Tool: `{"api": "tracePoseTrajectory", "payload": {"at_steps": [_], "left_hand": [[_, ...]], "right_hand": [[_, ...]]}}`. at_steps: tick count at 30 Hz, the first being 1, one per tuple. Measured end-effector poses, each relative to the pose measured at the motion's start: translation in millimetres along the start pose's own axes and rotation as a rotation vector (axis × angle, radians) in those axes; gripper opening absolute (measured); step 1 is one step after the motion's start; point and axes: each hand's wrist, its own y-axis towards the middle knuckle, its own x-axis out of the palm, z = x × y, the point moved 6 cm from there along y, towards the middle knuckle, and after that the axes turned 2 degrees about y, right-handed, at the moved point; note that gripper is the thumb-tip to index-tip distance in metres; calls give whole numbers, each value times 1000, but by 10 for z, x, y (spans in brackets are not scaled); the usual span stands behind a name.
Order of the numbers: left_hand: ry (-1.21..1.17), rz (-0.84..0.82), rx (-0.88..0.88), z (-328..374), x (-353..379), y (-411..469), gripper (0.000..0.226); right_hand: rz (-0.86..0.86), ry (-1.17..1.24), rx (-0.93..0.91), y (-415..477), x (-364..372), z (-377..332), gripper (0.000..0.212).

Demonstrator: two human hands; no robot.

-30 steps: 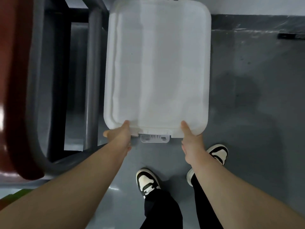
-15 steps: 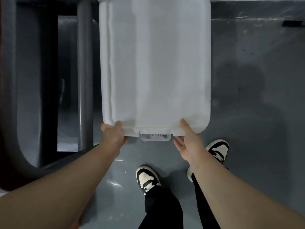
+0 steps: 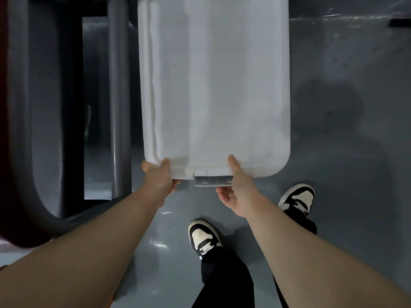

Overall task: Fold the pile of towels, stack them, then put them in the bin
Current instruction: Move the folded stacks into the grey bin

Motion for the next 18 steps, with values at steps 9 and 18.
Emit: {"api": "tracePoseTrajectory", "payload": {"at_steps": [9,18], "left_hand": [[-30,7,12,-8,-9,-30,44],[103,59,-20,79,-111,-110,58]], "right_hand": [[59,46,33,-109,157,-45,31],[136,54,-77,-231,314,-69,41]]}}
